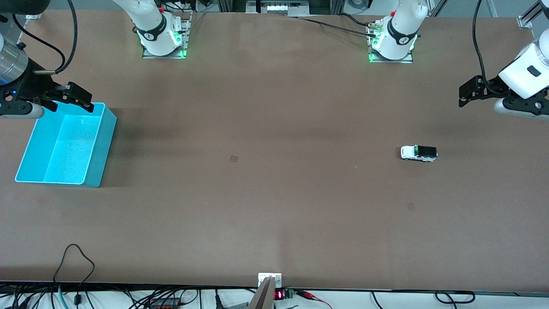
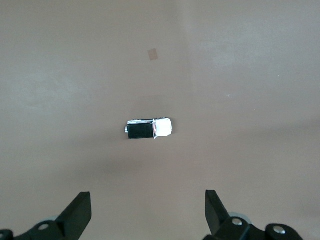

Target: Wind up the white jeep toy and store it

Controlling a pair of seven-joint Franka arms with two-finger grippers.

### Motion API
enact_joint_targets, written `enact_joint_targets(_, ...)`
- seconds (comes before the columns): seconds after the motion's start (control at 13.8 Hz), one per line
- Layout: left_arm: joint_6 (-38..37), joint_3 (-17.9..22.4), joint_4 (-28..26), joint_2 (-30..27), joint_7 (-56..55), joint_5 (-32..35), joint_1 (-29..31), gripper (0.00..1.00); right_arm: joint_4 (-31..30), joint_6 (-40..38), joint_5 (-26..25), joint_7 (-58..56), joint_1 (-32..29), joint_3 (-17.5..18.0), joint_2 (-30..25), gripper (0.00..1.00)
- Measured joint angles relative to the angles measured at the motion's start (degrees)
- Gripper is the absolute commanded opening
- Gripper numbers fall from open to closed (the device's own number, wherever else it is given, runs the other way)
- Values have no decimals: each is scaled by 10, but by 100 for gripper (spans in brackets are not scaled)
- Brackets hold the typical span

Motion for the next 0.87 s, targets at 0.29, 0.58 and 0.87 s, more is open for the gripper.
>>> enact_joint_targets(0.29, -10, 3, 0, 0, 0, 0, 0, 100, 0, 0, 0, 0, 0, 0, 0, 100)
enact_joint_targets(0.58, -12, 3, 0, 0, 0, 0, 0, 100, 0, 0, 0, 0, 0, 1, 0, 100)
enact_joint_targets(0.87, -53, 3, 0, 1, 0, 0, -6, 100, 0, 0, 0, 0, 0, 1, 0, 100)
